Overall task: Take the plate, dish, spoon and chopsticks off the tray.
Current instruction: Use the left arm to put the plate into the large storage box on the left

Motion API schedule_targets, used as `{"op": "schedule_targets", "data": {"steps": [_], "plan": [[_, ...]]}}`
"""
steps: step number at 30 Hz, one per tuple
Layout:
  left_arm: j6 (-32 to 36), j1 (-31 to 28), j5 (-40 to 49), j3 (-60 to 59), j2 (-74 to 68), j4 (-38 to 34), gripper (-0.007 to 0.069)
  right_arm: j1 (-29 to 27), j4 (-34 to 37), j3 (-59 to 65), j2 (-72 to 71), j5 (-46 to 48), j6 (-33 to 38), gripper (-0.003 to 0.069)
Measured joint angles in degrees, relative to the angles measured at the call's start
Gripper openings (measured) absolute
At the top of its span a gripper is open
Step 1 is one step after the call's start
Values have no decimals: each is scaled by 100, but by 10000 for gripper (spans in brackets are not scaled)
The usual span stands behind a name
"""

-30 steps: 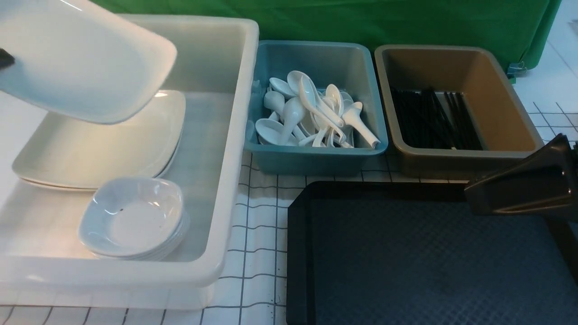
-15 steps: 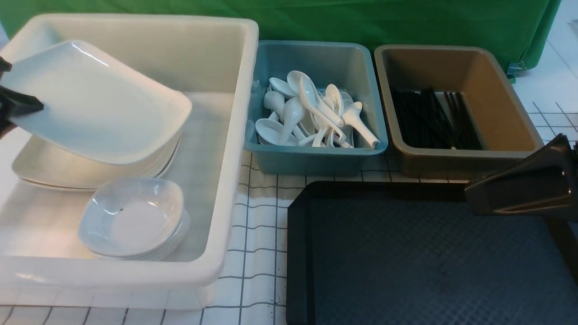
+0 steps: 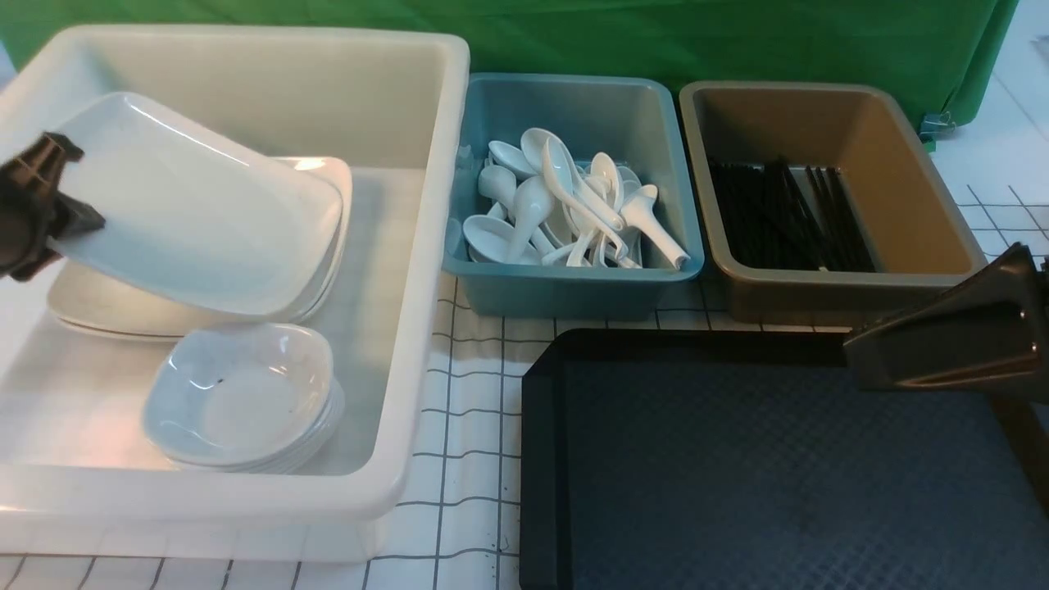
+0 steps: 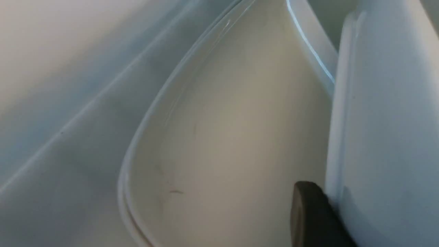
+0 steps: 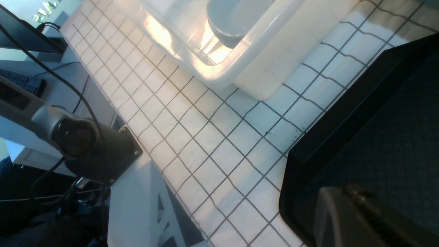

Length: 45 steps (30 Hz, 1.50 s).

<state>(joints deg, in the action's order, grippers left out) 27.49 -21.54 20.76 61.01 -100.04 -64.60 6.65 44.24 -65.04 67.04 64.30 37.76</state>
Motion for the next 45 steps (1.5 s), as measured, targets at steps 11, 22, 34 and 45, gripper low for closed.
{"op": "schedule_targets", "data": {"steps": [11, 22, 34, 45], "plan": [[-465, 0, 113, -13, -21, 1733, 426, 0, 0, 0, 0, -2, 0, 43], [-1736, 0, 1182, 350, -21, 3418, 192, 0, 0, 0, 0, 10, 0, 50], [-2123, 0, 2312, 866, 122, 4199, 157, 0, -241, 0, -299, 21, -209, 50], [-2521, 0, 1738, 877, 127, 4401, 111, 0, -672, 0, -1497, 41, -306, 51]]}}
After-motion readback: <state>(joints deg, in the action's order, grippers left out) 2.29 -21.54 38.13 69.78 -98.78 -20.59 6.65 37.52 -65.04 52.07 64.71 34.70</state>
